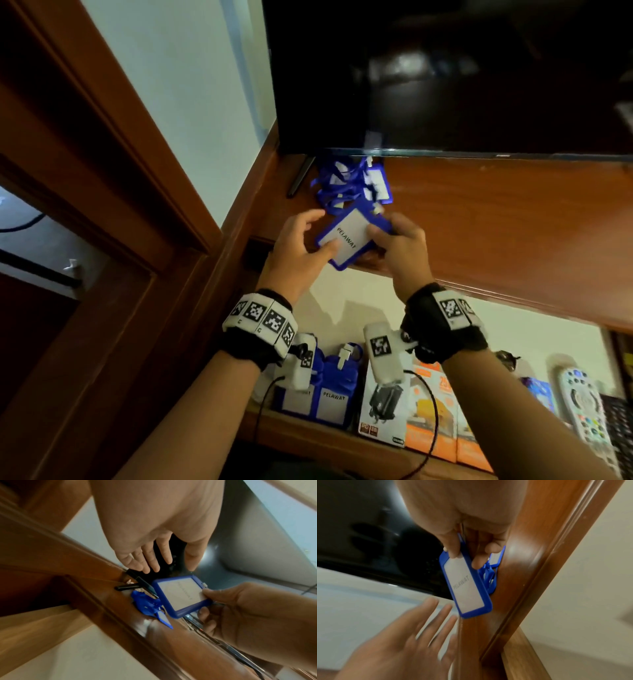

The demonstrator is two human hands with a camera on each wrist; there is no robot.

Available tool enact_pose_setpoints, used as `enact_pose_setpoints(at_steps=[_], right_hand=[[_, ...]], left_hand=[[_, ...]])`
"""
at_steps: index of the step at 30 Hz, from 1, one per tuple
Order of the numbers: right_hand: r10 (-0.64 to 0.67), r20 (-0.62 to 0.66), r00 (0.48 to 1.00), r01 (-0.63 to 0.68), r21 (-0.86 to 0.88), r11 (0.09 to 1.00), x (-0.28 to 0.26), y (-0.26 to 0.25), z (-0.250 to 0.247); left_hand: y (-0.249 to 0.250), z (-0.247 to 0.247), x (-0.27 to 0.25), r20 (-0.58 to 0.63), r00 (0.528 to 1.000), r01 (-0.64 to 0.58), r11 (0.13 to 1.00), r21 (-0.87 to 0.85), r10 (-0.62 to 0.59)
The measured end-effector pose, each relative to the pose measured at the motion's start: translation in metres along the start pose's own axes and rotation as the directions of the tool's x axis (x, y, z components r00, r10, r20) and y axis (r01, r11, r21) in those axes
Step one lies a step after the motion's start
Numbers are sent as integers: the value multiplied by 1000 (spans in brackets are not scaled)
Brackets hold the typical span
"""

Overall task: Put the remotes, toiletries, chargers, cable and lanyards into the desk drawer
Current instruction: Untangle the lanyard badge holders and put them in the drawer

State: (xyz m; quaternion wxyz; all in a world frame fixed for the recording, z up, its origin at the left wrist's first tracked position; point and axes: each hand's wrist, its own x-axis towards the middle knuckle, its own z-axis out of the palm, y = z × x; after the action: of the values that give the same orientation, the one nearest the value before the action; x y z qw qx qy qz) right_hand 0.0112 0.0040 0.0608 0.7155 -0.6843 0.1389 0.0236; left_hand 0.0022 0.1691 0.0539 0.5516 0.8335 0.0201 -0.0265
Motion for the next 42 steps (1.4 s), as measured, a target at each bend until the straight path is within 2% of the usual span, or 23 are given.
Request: enact_pose_setpoints(at_steps=[3,5,8,10,13,16,19,21,25,28,31,34,38,42], right_hand=[[-29,103,994,29,8,1000,-23,-14,-3],[-26,91,995,24,26,999,-27,-18,-5],[89,115,989,-100,102,990,-26,-26,-11],[182,205,962,-222,192,956,-23,-34,-17],[194,313,930,-312,389,867,-15,-51,-27],[102,278,955,-230,478,848,0,-70,-31],[21,255,967,-170,580,797,19,-90,-33],[-37,214,976,-101,601,793,31,-103,-35],[-128,87,988,57,565,823,52,-123,-42],[-137,-9,991,125,469,874,65,-128,-54],[-122,-124,985,156,326,932,71,-123,-71],[-158,-267,951,210,178,961,61,-106,-93],[-160,-338,927,147,-63,987,22,-60,-122],[-149,-438,887,31,-265,964,-28,-13,-140]], left_hand=[[21,8,5,108,994,12,1000,-29,-9],[31,12,6,141,990,-2,1000,4,1],[39,13,8,177,983,-57,994,91,40],[44,12,7,233,972,-79,985,152,42],[48,7,1,343,939,-91,974,207,15],[45,1,-4,378,926,-64,977,203,-18],[39,-4,-7,325,945,-12,992,126,-30],[35,-7,-6,292,956,-5,993,118,-30],[30,-11,-4,235,970,15,980,200,-63],[26,-13,-3,176,980,50,975,215,-89],[20,-16,-2,114,986,96,977,190,-119],[16,-21,-2,20,985,168,982,89,-170],[25,-26,-13,-38,987,152,978,-140,-159],[39,-17,-37,-6,993,110,959,-261,-116]])
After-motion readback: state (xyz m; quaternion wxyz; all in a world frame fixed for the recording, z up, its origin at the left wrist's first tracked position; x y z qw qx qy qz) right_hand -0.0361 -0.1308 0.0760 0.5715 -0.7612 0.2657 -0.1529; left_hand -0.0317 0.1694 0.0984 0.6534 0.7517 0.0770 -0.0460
